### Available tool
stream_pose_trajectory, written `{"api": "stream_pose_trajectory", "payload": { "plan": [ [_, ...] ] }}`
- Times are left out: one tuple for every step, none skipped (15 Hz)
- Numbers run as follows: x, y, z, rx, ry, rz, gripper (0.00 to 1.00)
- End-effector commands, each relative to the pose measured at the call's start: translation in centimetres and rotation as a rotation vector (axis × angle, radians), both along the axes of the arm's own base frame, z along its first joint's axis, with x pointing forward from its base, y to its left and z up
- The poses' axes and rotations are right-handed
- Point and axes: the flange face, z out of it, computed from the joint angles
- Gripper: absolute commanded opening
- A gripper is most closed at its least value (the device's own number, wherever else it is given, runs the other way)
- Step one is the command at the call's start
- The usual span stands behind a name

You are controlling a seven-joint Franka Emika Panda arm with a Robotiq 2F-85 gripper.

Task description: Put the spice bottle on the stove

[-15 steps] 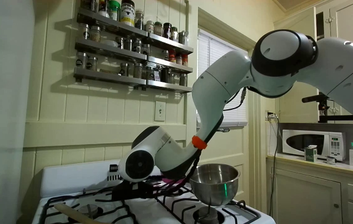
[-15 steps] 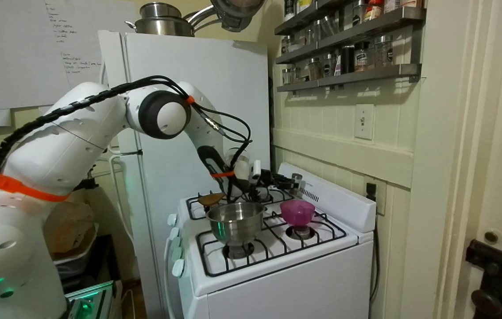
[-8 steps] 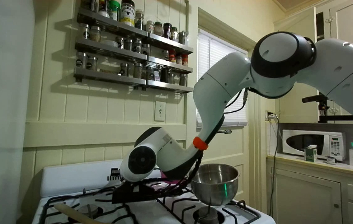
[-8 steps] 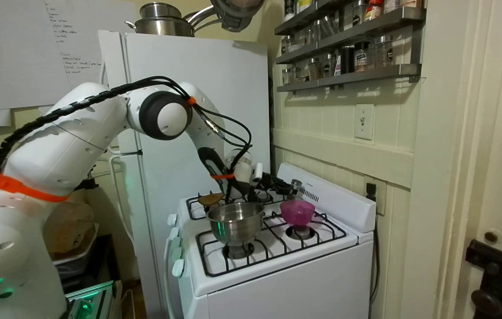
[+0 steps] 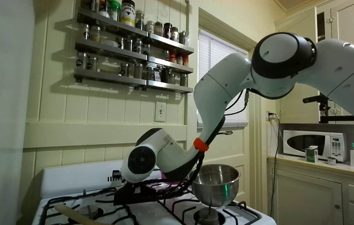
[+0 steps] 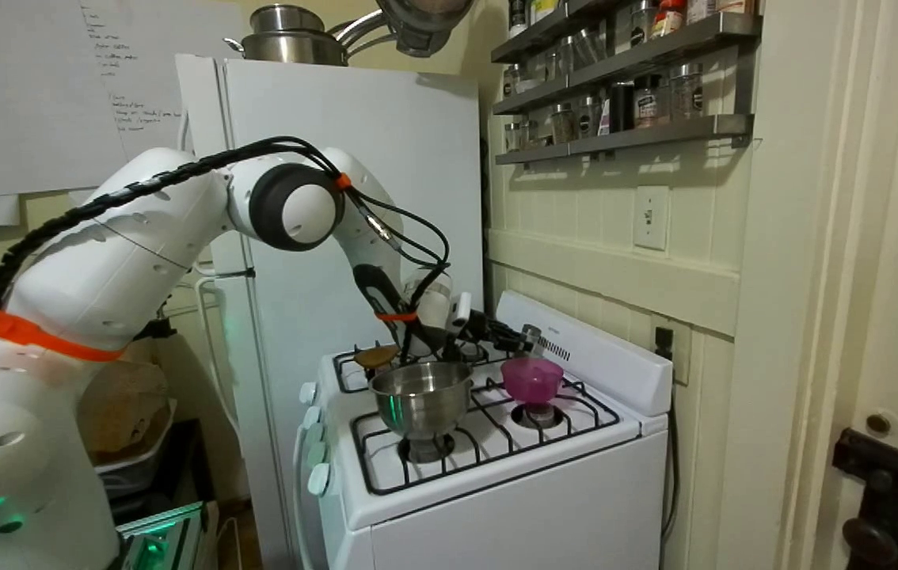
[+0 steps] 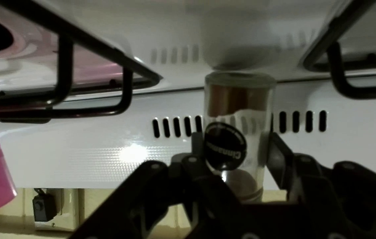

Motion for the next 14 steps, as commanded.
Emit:
{"api": "stream_pose_trajectory", "payload": {
  "plan": [
    [-0.13,0.25,-0.62,0.004,0.042,0.015,0.23],
    [-0.15,0.32,-0.64,0.003,0.044,0.019,0.23],
    [-0.15,0.37,-0.64,-0.001,0.045,0.022,0.23],
    [-0.15,0.41,-0.61,-0.003,0.047,0.026,0.23],
    [-0.17,0.46,-0.58,-0.005,0.048,0.030,0.23],
    [-0.18,0.52,-0.55,-0.005,0.051,0.035,0.23],
    [-0.22,0.58,-0.51,-0.004,0.054,0.039,0.23],
    [-0.23,0.64,-0.47,-0.007,0.056,0.044,0.23],
    [-0.29,0.70,-0.48,-0.012,0.062,0.050,0.23],
    [-0.34,0.77,-0.50,-0.013,0.066,0.055,0.23],
    [-0.40,0.80,-0.52,-0.018,0.069,0.059,0.23],
    [-0.45,0.84,-0.53,-0.025,0.072,0.063,0.23],
    [-0.51,0.85,-0.60,-0.033,0.075,0.066,0.23],
    [-0.55,0.86,-0.64,-0.037,0.076,0.068,0.23]
  ]
}}
